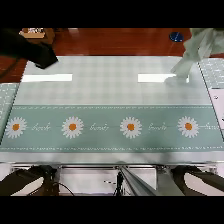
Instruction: Fold the shirts.
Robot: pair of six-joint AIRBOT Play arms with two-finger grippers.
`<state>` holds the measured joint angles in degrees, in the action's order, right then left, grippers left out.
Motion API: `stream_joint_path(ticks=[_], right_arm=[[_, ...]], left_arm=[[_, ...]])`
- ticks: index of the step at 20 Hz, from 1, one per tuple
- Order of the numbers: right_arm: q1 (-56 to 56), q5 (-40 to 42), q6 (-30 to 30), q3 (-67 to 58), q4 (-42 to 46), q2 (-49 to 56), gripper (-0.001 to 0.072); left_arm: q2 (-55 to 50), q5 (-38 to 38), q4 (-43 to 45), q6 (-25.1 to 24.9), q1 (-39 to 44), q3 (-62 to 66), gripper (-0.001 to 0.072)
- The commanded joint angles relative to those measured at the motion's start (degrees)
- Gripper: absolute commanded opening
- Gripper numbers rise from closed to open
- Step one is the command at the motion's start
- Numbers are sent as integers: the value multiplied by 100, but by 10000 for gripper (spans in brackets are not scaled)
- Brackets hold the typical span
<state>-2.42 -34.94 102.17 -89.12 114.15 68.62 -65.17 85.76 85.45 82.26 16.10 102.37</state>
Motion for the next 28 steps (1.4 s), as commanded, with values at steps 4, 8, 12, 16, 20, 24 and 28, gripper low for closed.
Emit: stream_joint_path(ticks=[4,8,12,16,20,24,28], right_arm=[[1172,-278,-107,-92,-1196,-2063,25],[1954,-874,-437,-92,-2551,-2487,25],[2957,-2726,-647,-85,-2907,-1919,25],[3873,-3700,-1268,72,-2756,-625,26],[3969,-4236,-1593,466,-1694,651,26],[3582,-4282,-1582,793,-1032,1410,25],[3139,-4282,-1582,796,-1410,1827,265]], left_arm=[[1182,44,2,251,0,761,720],[1751,50,2,354,0,761,720],[1808,507,4,356,0,708,720],[1808,669,48,352,0,127,720],[1805,667,114,352,0,-748,720],[1805,597,103,490,0,-1773,720],[1792,-245,-374,503,0,-2944,720]])
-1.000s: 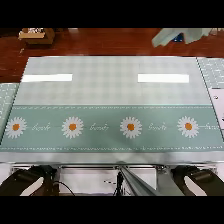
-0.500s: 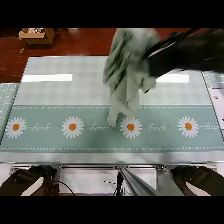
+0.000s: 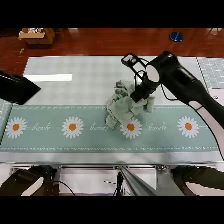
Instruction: Fold the shirts.
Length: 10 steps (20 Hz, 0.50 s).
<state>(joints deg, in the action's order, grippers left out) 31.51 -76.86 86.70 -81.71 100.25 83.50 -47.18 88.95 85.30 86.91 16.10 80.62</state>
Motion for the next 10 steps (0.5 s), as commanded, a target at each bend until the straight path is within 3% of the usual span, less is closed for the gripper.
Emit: stream_joint_path(ticks=[1,5,6,10], right_arm=[[-343,-98,-42,52,72,348,408],[-927,-302,-212,42,750,-92,458],[-1233,-293,-208,42,745,-280,523],[-2830,-533,-289,42,-168,-743,542]], left_arm=[[-28,-896,-608,37,0,-1067,720],[-229,-2076,-1228,2,0,-2105,720],[-341,-2262,-1228,-33,0,-2369,720],[-1106,-2583,-1880,-247,0,-3145,720]])
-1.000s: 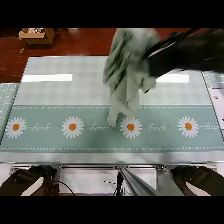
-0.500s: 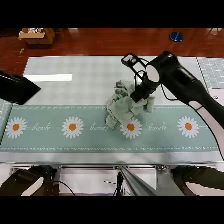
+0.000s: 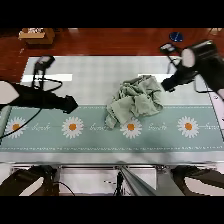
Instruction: Fold the shirts.
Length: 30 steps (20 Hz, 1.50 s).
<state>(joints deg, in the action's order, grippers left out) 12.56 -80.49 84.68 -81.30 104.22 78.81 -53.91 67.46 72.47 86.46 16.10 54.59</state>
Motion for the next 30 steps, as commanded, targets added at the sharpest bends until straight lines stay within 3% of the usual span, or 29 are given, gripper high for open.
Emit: stream_joint_path(ticks=[1,5,12,14,15,16,17,18,19,22,24,30], right_arm=[[-1373,-214,-160,0,-1091,-297,542],[-2549,-160,-385,2,-2437,-295,542],[-2997,81,-592,0,-2483,-295,538],[-2994,208,-592,0,-2483,-295,535],[-2994,251,-592,0,-2485,-295,527],[-2994,262,-592,0,-2483,-295,526],[-2994,264,-592,0,-2481,-295,527],[-2994,258,-592,0,-2483,-295,526],[-2997,256,-592,0,-2481,-295,527],[-2997,280,-592,2,-2483,-291,530],[-3003,396,-658,101,-2614,-243,530],[-3053,1220,-1165,1056,-4986,448,533]], left_arm=[[-680,-527,-1078,-490,0,-640,720],[-2002,-815,-3191,-1469,0,-710,720],[-3565,-817,-5001,-2271,216,-695,717],[-3724,-916,-5097,-2297,376,-603,705],[-3759,-1019,-5112,-2295,474,-557,677],[-3759,-1141,-5115,-2295,560,-518,602],[-3759,-1257,-5117,-2273,649,-472,585],[-3759,-1318,-5115,-2277,713,-437,438],[-3759,-1331,-5115,-2280,743,-413,185],[-3757,-1193,-5108,-2284,721,-413,24],[-3748,-977,-5108,-2334,664,-413,23],[-3558,-625,-5108,-2385,496,-413,23]])
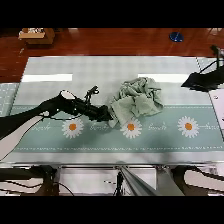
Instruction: Fold the shirts.
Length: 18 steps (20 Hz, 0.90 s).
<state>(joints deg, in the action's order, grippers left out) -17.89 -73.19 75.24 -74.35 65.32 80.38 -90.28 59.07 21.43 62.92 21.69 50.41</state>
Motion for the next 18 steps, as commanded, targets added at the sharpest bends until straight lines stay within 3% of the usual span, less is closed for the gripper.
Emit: stream_joint_path(ticks=[1,5,12,17,18], right_arm=[[0,688,-249,422,-1386,424,533],[323,1045,-297,433,-1349,949,533],[597,564,-656,437,-603,1386,533],[894,562,-553,437,-601,1615,527],[1012,570,-466,437,-603,1722,498]], left_arm=[[92,278,-4,-33,-79,4,23],[90,407,-4,-28,-109,4,23],[90,424,-4,-28,-107,4,23],[90,466,-7,-28,-107,4,23],[90,463,-7,-28,-109,4,23]])
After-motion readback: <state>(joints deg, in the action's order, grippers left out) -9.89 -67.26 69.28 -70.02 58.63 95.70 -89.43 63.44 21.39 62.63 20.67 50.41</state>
